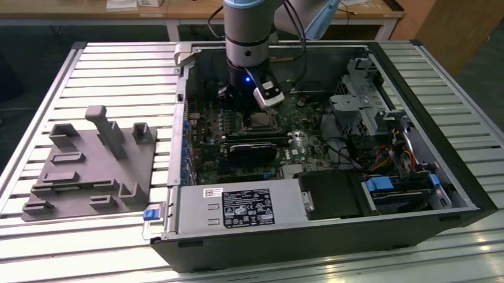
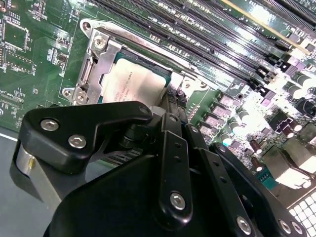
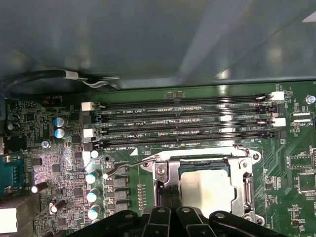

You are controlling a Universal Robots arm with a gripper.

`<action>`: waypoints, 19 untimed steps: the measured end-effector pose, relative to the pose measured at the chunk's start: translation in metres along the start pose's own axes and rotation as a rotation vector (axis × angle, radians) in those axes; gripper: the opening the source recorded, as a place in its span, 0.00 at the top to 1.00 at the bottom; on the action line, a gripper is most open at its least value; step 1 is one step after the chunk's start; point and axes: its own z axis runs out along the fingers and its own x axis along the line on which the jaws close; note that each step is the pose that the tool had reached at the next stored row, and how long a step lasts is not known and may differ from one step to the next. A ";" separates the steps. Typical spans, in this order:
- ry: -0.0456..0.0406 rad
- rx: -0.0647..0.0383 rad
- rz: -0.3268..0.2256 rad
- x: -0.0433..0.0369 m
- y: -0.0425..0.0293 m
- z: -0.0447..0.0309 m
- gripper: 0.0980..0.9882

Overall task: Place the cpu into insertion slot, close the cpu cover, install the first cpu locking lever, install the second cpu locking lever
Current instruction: 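Close the cpu cover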

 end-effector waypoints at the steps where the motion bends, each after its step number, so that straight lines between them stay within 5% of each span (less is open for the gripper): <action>1: -0.0002 0.000 0.000 0.0000 0.0001 -0.0004 0.99; 13: 0.0000 0.000 0.000 -0.0018 0.0007 -0.0169 0.99; 19: 0.0034 0.000 0.000 -0.0220 0.0022 -0.0163 0.99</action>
